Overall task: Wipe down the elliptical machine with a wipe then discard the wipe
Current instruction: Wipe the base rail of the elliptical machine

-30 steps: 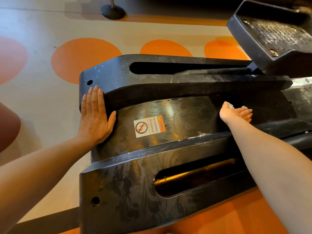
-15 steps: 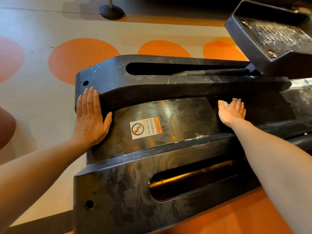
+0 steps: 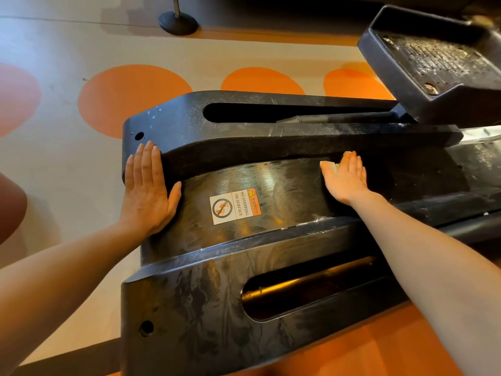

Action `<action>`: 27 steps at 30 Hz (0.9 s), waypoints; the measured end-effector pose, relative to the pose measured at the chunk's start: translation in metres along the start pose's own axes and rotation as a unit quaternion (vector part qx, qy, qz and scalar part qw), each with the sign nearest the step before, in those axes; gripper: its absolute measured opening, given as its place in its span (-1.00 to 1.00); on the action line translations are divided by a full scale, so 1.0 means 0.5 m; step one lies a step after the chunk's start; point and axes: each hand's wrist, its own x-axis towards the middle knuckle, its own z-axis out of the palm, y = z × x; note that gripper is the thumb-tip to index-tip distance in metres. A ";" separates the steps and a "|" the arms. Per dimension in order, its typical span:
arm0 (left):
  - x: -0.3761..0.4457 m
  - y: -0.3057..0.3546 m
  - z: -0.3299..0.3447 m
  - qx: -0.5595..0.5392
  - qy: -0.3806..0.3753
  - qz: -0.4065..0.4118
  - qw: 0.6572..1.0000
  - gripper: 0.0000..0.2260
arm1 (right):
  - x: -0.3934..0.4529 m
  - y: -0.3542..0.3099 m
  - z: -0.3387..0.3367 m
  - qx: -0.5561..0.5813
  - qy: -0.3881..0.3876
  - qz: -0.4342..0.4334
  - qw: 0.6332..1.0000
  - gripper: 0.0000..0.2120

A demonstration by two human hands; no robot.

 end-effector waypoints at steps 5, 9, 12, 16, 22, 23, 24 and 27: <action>0.001 0.000 -0.003 0.003 -0.008 0.000 1.000 -0.29 | -0.032 -0.036 0.015 -0.017 -0.021 -0.054 0.998 -0.22; 0.000 0.002 -0.005 0.003 -0.014 -0.001 1.000 -0.28 | -0.064 -0.041 0.017 -0.059 -0.085 -0.121 0.987 -0.11; 0.000 0.001 -0.009 0.008 -0.017 0.003 1.000 -0.28 | -0.085 -0.018 0.006 -0.102 -0.142 -0.182 0.968 0.02; 0.000 -0.005 -0.017 0.011 -0.025 0.014 1.000 -0.27 | -0.101 0.005 -0.039 -0.161 -0.214 -0.237 0.934 0.07; -0.001 -0.007 -0.017 0.011 -0.030 0.016 0.999 -0.27 | -0.092 0.002 -0.071 -0.191 -0.240 -0.244 0.920 0.05; -0.001 -0.007 -0.016 0.012 -0.031 0.016 0.999 -0.27 | -0.091 0.005 -0.072 -0.191 -0.240 -0.246 0.919 0.04; -0.001 -0.007 -0.016 0.013 -0.032 0.016 0.999 -0.27 | -0.091 0.007 -0.073 -0.189 -0.240 -0.248 0.919 0.03; -0.001 -0.006 -0.014 0.009 -0.031 0.015 0.999 -0.27 | -0.094 0.012 -0.072 -0.177 -0.236 -0.253 0.921 0.03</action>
